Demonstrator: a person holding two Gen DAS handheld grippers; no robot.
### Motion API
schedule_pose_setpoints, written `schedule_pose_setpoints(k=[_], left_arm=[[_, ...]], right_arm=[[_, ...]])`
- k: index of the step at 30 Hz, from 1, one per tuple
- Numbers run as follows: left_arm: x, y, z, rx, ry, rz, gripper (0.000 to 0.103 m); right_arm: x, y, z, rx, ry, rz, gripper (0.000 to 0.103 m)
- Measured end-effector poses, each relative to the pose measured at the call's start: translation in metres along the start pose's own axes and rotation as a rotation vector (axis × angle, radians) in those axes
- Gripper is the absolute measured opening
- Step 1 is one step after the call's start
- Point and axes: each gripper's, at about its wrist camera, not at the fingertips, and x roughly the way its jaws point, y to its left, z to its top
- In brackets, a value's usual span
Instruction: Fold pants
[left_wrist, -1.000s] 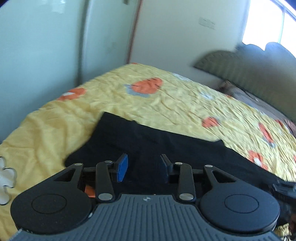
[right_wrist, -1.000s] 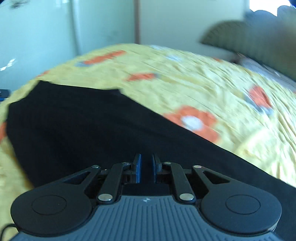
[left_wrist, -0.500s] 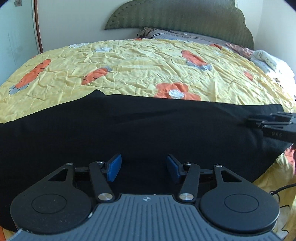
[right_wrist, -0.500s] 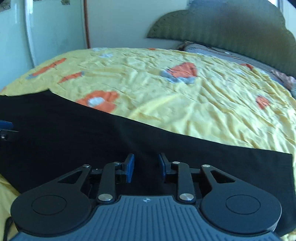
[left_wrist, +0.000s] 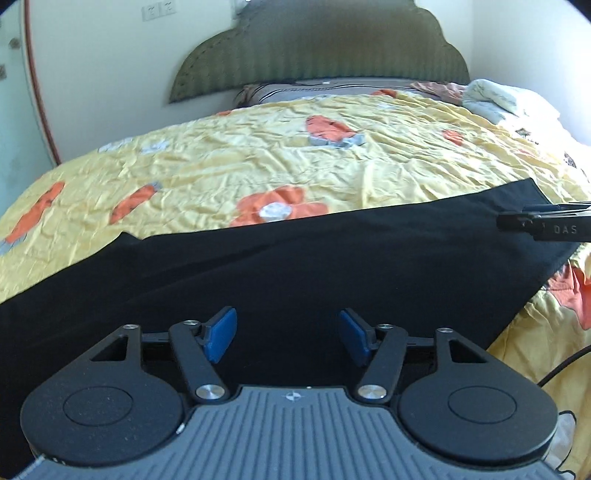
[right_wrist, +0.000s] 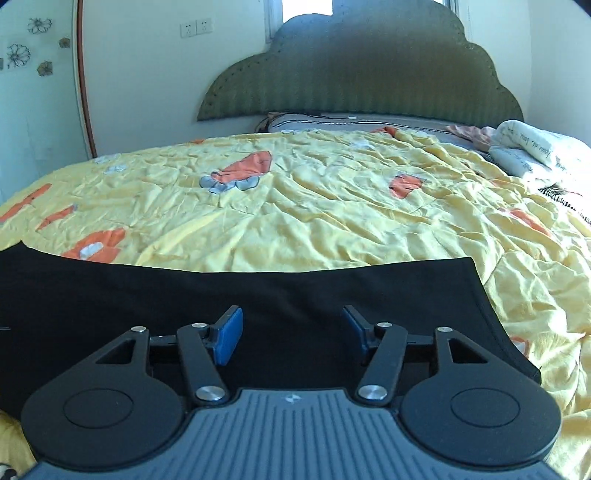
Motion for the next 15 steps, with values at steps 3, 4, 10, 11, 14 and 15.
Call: schedule_pose_setpoints(k=[3, 4, 10, 11, 14, 15], left_arm=[[0.016, -0.005, 0.0, 0.016, 0.042, 0.015, 0.072], [0.016, -0.003, 0.0, 0.008, 0.043, 0.012, 0.072], [0.009, 0.001, -0.005, 0.022, 0.008, 0.045, 0.072], [0.01, 0.001, -0.006, 0.017, 0.014, 0.042, 0.072], [0.012, 0.003, -0.007, -0.008, 0.013, 0.034, 0.072], [0.012, 0.002, -0.007, -0.003, 0.011, 0.035, 0.072]], right_arm=[[0.006, -0.014, -0.008, -0.012, 0.077, 0.02, 0.065], [0.005, -0.019, -0.012, -0.01, 0.061, -0.029, 0.065], [-0.069, -0.08, -0.021, 0.247, -0.183, -0.262, 0.083], [-0.078, -0.095, -0.025, 0.346, -0.185, -0.206, 0.083], [-0.086, -0.131, -0.048, 0.649, -0.126, -0.018, 0.083], [-0.086, -0.136, -0.058, 0.734, -0.116, 0.04, 0.083]])
